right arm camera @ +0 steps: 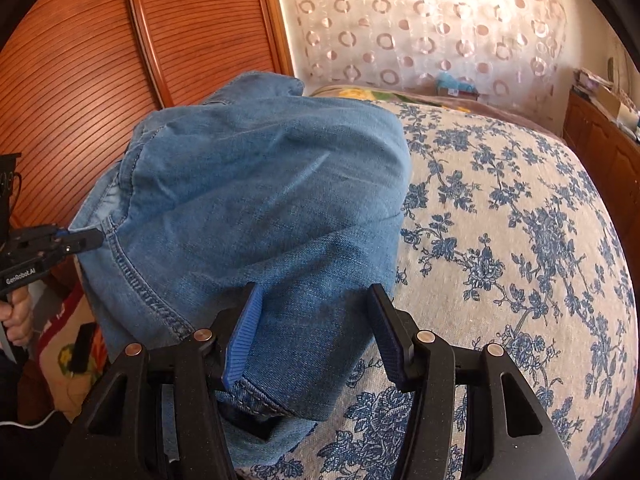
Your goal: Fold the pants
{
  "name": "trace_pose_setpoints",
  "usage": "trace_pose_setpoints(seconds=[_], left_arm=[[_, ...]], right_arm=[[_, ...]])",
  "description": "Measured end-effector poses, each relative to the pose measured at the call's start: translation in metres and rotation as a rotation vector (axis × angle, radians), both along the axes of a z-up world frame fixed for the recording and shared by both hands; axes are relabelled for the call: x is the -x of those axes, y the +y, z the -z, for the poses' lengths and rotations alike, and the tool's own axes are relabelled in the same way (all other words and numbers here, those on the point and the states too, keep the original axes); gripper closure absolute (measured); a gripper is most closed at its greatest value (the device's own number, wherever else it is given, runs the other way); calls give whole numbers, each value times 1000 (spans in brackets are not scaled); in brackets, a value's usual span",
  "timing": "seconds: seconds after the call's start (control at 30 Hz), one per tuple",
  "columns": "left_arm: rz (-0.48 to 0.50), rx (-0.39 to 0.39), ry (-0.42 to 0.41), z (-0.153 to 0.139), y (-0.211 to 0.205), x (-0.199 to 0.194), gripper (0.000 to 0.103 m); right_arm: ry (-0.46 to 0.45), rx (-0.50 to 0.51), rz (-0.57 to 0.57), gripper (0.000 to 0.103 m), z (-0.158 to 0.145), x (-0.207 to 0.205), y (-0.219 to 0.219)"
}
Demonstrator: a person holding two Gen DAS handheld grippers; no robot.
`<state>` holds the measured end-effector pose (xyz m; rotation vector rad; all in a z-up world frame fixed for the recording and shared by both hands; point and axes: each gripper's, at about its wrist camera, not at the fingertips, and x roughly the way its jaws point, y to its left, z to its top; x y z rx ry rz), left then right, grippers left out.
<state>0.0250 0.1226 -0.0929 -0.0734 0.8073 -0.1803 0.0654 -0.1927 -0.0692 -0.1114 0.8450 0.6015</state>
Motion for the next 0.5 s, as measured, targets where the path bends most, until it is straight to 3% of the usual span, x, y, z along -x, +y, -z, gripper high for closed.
trace_pose_setpoints(seconds=[0.07, 0.2, 0.5], left_arm=[[6, -4, -8, -5, 2, 2, 82], [-1, -10, -49, -22, 12, 7, 62], [10, -29, -99, -49, 12, -24, 61]], right_arm=[[2, -1, -1, 48, -2, 0, 0], [-20, 0, -2, 48, -12, 1, -1], [-79, -12, -3, 48, -32, -14, 5]])
